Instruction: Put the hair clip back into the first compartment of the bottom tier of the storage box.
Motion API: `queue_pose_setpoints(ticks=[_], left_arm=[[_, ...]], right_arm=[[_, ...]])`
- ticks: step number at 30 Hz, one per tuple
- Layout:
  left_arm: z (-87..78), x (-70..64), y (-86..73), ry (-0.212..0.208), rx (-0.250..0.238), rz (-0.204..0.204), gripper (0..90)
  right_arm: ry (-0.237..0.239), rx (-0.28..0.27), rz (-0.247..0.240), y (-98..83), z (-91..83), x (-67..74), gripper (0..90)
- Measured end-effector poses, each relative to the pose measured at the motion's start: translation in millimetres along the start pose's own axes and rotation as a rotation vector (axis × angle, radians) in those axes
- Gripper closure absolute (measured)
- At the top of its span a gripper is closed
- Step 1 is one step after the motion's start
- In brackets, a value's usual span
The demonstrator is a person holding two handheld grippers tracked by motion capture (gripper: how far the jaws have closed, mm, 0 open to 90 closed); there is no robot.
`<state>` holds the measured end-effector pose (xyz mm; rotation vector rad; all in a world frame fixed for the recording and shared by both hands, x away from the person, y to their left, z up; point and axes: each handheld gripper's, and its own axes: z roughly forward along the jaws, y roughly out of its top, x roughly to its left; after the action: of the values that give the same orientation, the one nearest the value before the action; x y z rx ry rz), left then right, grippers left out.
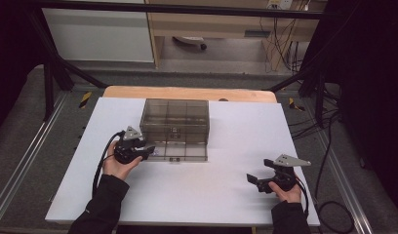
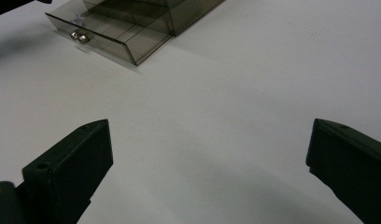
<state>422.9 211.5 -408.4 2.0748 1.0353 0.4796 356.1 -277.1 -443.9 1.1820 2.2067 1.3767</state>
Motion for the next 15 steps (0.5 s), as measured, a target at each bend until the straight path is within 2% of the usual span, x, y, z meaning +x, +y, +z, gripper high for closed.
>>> queue_pose_setpoints(ticks=[4, 15], left_arm=[[-6.3, -1.9, -0.9, 0.001, -0.010, -0.004, 42.0], [-17.1, -7.7, -6.9, -0.025, -0.021, -0.012, 26.1]], right_arm=[[0.001, -0.001, 0.000, 0.1, -0.1, 0.1, 1.3], [0.001, 0.000, 0.002, 0.0, -0.1, 0.4, 1.3]])
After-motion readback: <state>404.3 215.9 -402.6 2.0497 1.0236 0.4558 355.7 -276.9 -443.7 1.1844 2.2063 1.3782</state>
